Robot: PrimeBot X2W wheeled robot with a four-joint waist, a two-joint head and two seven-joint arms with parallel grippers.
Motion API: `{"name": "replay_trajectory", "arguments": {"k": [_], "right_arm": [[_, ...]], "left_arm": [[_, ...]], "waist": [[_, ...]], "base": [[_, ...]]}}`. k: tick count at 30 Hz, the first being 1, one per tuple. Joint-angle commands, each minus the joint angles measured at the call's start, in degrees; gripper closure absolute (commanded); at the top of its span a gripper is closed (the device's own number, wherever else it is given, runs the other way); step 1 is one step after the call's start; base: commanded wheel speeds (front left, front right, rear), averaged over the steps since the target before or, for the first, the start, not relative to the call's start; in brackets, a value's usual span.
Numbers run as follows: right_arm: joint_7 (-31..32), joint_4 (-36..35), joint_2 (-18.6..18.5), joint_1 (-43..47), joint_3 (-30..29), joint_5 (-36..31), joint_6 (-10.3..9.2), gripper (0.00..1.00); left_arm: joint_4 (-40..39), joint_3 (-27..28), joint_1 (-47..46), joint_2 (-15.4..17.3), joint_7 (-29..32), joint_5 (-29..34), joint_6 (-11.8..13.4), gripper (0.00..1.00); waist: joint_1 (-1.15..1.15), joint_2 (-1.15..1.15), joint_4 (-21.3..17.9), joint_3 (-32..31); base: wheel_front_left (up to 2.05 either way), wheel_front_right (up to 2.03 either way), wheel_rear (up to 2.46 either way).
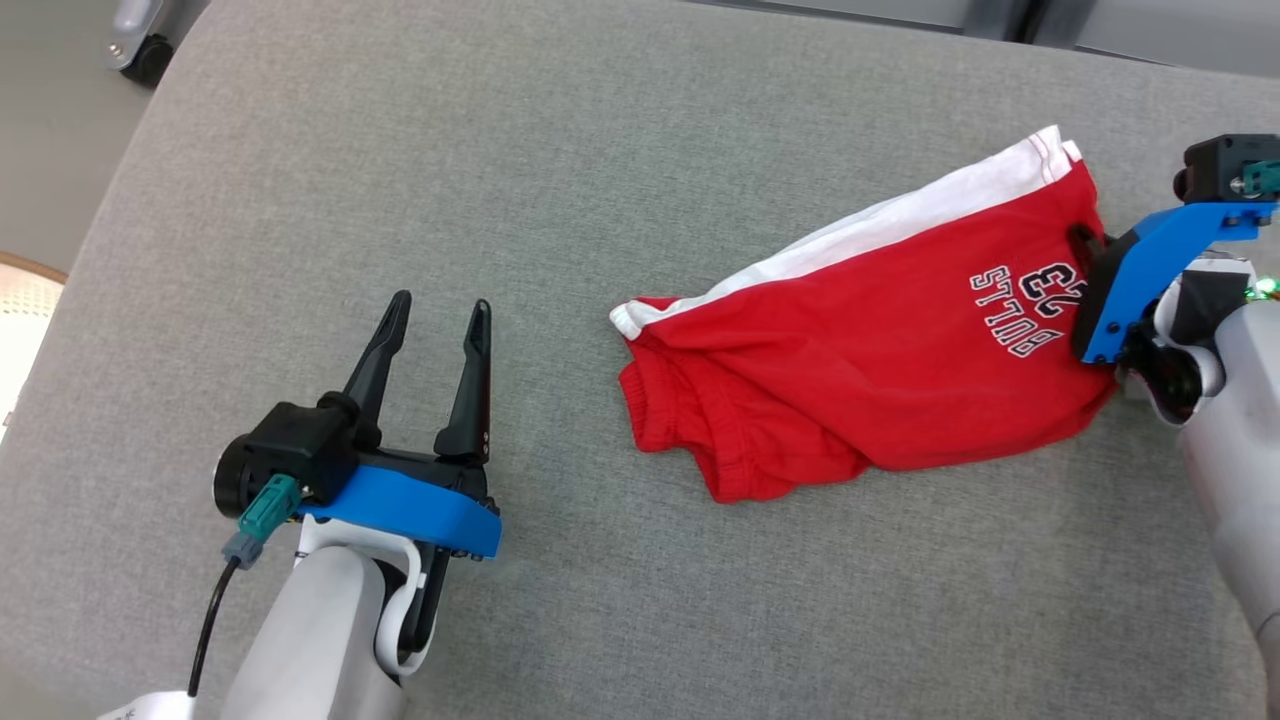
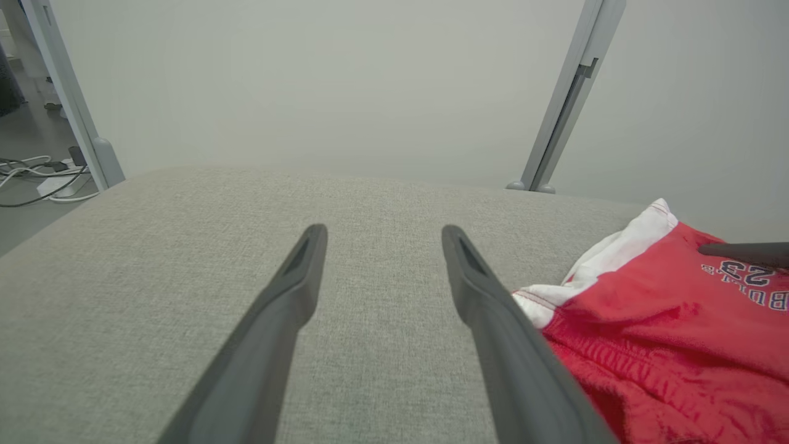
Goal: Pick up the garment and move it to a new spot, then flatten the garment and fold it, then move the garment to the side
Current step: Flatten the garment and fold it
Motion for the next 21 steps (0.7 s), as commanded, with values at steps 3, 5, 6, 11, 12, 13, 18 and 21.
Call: {"name": "replay_trajectory", "arguments": {"k": [3,5,6,11,12,13,18,21], "right_arm": [[-0.8,0.0,0.5,2.0,0.2,1.3,-0.02,1.0],[-1.3,-0.9,0.8,2.3,0.4,2.1,-0.02,1.0],[-1.5,-1.4,0.7,2.7,0.4,2.6,-0.02,1.0],[-3.4,-3.2,-0.5,4.3,0.5,4.4,-0.02,1.0],[-3.8,-3.3,-0.6,4.7,0.4,4.7,-0.02,1.0],[-4.3,-3.3,-1.0,4.9,0.3,4.6,-0.02,1.0],[-6.4,-3.2,-2.6,6.1,-0.7,4.2,-0.02,1.0],[-7.4,-3.0,-3.8,6.4,-0.8,2.9,-0.02,1.0]], "left_arm": [[0.4,-1.3,-1.6,1.2,-0.2,-1.1,-0.1,0.0],[0.7,-1.8,-1.8,1.8,-0.2,-1.6,-0.1,0.0],[0.8,-1.9,-2.0,2.1,-0.2,-1.9,-0.1,0.0],[1.9,-2.0,-1.5,2.9,-0.2,-3.0,-0.1,0.0],[2.2,-1.8,-1.3,3.0,-0.2,-3.3,-0.1,0.0],[2.6,-1.7,-1.2,3.0,-0.2,-3.6,-0.1,0.0],[4.6,-1.3,-0.8,3.4,-0.2,-5.0,-0.1,0.0],[5.2,-1.4,-0.8,3.4,-0.2,-5.3,-0.1,0.0]], "waist": [[0.0,0.0,-1.5,-0.8],[0.0,0.0,-2.4,-1.4],[0.0,0.0,-2.8,-1.7],[0.0,0.0,-5.5,-3.4],[0.0,0.0,-6.1,-3.8],[0.0,0.0,-6.6,-4.1],[0.0,0.0,-8.5,-6.4],[0.0,0.0,-9.0,-7.2]], "base": [[0.0,0.0,0.0],[0.0,0.0,0.0],[0.0,0.0,0.0],[0.0,0.0,0.0],[0.0,0.0,0.0],[0.0,0.0,0.0],[0.0,0.0,0.0],[0.0,0.0,0.0]]}}
